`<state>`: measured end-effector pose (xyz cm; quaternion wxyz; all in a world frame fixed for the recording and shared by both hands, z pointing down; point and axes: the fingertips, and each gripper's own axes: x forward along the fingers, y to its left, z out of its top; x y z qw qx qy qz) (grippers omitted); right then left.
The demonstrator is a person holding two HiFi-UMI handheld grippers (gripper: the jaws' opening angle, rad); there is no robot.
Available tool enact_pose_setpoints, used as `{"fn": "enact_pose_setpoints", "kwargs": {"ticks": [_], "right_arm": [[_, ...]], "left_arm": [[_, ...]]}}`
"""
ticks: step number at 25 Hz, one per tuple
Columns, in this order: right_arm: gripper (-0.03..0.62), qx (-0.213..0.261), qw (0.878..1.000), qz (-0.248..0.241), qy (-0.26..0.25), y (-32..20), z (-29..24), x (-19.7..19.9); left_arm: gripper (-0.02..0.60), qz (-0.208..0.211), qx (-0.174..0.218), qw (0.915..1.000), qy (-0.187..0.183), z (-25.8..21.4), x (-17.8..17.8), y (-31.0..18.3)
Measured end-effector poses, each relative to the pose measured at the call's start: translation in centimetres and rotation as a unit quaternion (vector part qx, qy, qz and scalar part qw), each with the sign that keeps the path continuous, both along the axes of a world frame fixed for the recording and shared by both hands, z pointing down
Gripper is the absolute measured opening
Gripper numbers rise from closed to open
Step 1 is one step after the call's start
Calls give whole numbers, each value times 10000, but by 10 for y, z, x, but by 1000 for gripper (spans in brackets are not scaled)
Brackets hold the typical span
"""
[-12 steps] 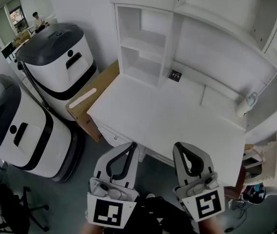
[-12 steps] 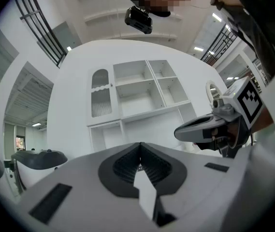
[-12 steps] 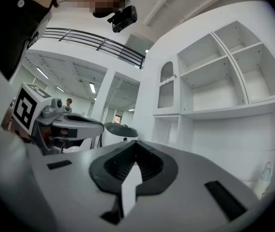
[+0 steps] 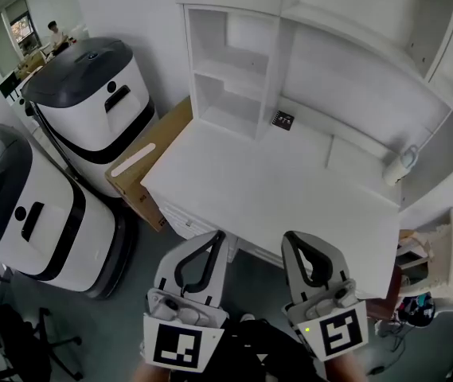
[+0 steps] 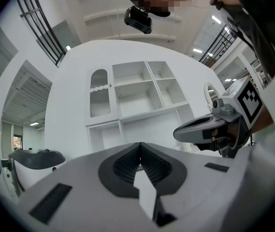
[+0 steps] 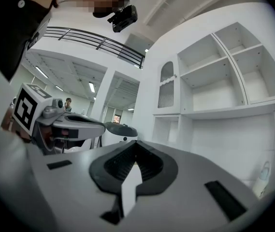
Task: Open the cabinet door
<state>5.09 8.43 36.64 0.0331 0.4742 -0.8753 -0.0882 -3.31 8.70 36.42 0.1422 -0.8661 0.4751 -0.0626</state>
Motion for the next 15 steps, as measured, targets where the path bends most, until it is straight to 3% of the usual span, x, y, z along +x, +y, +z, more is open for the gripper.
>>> {"fn": "enact_pose_setpoints", "kwargs": {"ticks": [5, 15], "right_arm": [[2, 91, 9996, -33, -265, 4, -9, -10], [2, 67, 9992, 363, -175, 12, -2, -18]], "left_arm": [[-3, 159, 34, 9999, -35, -1, -5, 1], [-3, 487, 134, 9987, -11, -3, -14, 8]]}}
